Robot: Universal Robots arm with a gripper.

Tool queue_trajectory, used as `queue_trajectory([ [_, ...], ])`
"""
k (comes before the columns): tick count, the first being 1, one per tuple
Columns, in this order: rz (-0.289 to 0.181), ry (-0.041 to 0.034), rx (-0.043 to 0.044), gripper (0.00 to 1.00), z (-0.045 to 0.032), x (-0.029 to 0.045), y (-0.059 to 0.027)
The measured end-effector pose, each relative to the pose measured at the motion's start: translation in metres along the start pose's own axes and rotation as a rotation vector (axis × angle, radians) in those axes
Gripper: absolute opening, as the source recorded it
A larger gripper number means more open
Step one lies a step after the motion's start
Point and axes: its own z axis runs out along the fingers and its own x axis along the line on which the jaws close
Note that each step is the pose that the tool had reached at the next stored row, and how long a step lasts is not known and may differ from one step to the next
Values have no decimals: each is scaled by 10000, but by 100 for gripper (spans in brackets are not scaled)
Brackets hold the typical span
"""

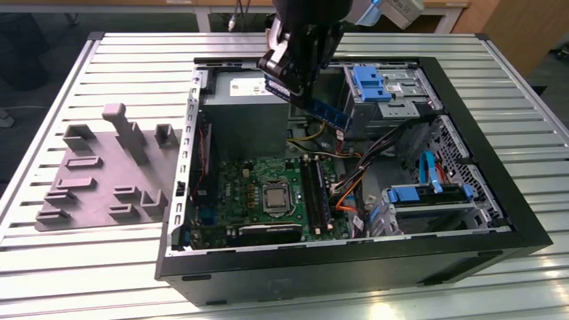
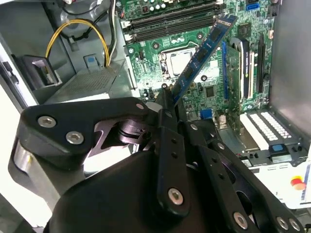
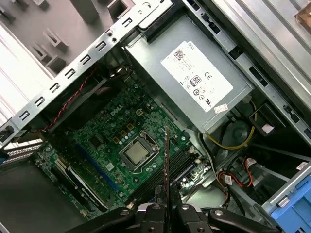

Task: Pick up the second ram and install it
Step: 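Insert the second ram into the second slot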

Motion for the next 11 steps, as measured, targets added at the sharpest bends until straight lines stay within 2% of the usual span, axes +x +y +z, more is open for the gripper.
queue_trajectory([
  [11,925,12,24,14,15,0,0],
])
